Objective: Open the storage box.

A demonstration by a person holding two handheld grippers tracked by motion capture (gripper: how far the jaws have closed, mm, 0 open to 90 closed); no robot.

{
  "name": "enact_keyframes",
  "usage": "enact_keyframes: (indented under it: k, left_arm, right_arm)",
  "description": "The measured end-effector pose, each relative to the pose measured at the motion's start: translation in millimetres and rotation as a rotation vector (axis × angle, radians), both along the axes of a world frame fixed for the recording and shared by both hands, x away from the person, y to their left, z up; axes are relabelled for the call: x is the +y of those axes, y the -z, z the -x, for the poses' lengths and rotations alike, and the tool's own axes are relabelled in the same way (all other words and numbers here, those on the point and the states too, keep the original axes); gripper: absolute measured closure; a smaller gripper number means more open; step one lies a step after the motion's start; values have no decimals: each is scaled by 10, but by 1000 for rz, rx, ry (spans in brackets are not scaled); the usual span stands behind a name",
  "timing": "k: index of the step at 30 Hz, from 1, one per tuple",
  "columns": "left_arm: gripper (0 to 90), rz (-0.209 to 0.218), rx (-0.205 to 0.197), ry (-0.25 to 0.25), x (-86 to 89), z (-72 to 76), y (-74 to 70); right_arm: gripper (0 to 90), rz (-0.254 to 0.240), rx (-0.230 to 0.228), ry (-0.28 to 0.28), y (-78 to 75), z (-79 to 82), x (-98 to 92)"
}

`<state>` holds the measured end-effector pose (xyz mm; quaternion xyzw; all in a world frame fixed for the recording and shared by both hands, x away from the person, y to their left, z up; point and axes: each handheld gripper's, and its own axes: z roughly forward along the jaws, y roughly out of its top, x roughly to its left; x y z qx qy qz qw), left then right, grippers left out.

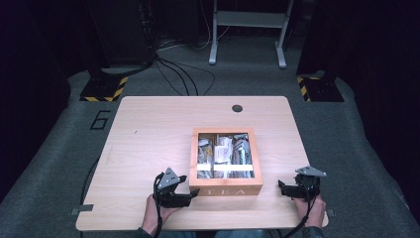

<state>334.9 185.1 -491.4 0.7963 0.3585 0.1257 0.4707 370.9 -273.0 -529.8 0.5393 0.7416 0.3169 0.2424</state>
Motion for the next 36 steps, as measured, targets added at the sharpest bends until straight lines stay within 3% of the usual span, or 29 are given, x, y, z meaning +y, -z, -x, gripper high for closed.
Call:
enact_keyframes:
  k: [11, 20, 36]
  left_arm:
    - [368, -26, -13, 14, -50, 8, 24]
    - [396, 4, -43, 2, -29, 35, 20]
    - [402, 12, -62, 0, -29, 54, 29]
  right_arm:
    - [38, -1, -1, 3, -1, 1, 1]
    - [40, -1, -4, 6, -2, 2, 3]
    - [42, 5, -9, 11, -3, 6, 13]
